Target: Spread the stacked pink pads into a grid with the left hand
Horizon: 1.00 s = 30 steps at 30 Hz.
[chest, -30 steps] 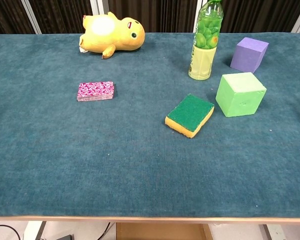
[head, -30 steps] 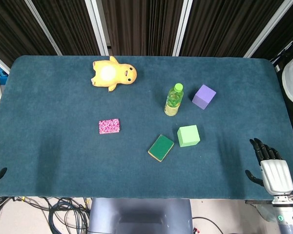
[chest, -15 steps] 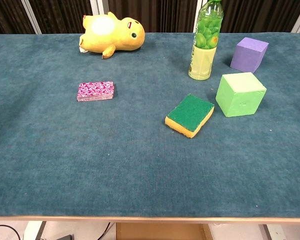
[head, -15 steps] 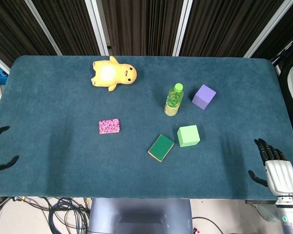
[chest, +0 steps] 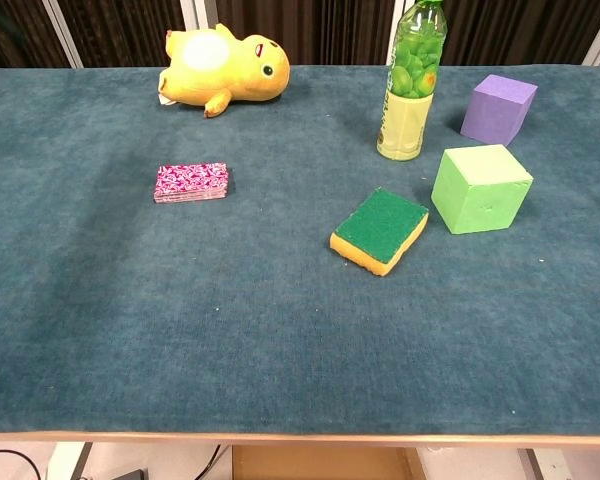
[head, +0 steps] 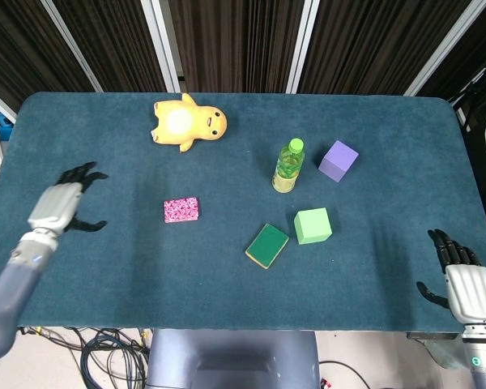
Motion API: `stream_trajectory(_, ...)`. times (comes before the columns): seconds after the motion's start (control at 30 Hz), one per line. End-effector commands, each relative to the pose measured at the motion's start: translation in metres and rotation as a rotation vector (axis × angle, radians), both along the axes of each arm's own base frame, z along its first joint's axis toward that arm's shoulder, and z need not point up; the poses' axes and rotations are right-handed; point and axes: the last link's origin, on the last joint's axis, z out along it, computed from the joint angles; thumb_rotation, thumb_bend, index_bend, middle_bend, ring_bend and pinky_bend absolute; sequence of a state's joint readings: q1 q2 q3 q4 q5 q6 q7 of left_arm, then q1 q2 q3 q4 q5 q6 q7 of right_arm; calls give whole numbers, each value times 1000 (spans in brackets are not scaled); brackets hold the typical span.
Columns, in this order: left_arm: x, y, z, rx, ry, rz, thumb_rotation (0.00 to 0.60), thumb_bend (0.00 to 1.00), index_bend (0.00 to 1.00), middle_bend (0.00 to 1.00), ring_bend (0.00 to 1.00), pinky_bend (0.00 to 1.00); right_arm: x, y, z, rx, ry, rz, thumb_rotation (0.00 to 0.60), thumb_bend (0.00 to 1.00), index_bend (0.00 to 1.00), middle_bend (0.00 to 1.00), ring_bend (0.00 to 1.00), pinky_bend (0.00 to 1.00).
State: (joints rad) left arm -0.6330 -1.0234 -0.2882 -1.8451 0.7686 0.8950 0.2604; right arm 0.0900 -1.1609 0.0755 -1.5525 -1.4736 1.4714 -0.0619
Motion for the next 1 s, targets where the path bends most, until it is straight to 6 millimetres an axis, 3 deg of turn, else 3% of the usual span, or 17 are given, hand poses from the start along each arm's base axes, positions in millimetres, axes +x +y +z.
stream_trajectory(0.03, 47, 32, -52, -124, 36, 0, 600, 166, 261, 101, 0, 0, -3, -1, 1, -4, 1, -8, 600, 199, 3, 84, 158, 217)
stream_trajectory(0.4, 77, 50, -111, -199, 88, 70, 600, 166, 293, 102, 0, 0, -3, -2, 0, 2, -1, -9, 600, 199, 3, 84, 160, 217)
stream_trajectory(0.63, 80, 57, -129, -212, 117, 111, 600, 166, 304, 102, 0, 0, -4, -2, 3, -5, -5, -9, 600, 199, 4, 84, 160, 217)
stream_trajectory(1.0, 79, 69, -139, -202, 168, 138, 600, 199, 317, 102, 0, 0, -6, -3, 5, -11, -11, -9, 600, 200, 4, 84, 161, 217)
